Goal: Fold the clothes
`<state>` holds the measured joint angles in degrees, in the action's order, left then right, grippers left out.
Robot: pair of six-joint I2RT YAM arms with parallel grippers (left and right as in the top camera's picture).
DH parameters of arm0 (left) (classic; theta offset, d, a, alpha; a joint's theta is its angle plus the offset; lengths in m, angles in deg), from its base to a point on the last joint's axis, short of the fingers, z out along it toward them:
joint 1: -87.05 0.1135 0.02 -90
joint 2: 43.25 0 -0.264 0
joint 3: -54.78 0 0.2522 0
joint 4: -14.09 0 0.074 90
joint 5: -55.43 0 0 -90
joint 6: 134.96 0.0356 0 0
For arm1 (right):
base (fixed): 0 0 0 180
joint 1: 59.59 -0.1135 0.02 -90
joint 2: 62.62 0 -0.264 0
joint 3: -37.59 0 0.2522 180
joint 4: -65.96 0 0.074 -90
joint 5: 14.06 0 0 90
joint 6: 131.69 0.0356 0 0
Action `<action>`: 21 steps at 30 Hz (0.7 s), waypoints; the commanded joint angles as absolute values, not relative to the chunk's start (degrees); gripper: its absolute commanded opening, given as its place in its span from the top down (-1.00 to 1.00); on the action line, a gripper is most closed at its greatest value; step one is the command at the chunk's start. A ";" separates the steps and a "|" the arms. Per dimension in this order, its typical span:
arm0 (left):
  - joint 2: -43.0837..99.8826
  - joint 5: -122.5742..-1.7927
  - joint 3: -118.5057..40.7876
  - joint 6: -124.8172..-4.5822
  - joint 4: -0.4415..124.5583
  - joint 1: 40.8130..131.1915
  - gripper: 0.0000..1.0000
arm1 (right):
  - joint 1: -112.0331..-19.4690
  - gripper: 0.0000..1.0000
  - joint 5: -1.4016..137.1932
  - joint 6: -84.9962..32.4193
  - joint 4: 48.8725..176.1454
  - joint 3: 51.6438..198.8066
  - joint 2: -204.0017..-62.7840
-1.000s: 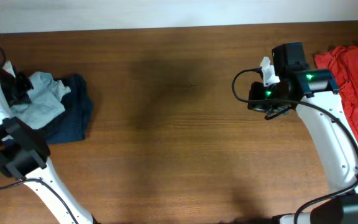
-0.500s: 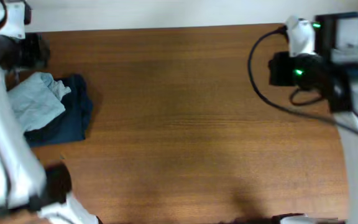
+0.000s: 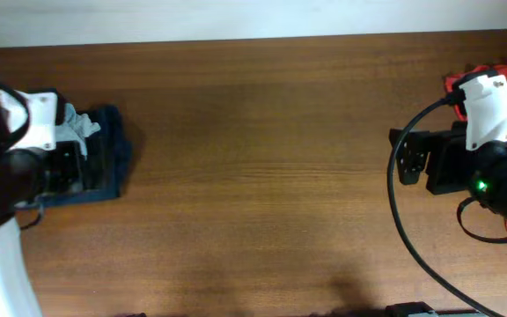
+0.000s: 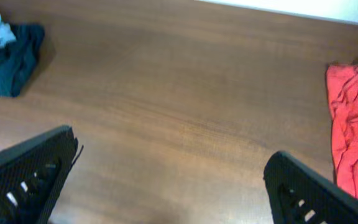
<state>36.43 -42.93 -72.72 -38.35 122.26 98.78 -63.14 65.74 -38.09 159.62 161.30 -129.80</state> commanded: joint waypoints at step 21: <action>37.31 -44.20 -55.97 -39.97 114.85 98.67 -0.99 | -62.92 -0.97 66.55 -38.51 160.47 159.64 -131.66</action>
<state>37.24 -43.41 -56.37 -39.23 114.99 98.78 -63.14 65.79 -38.09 160.54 160.80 -134.26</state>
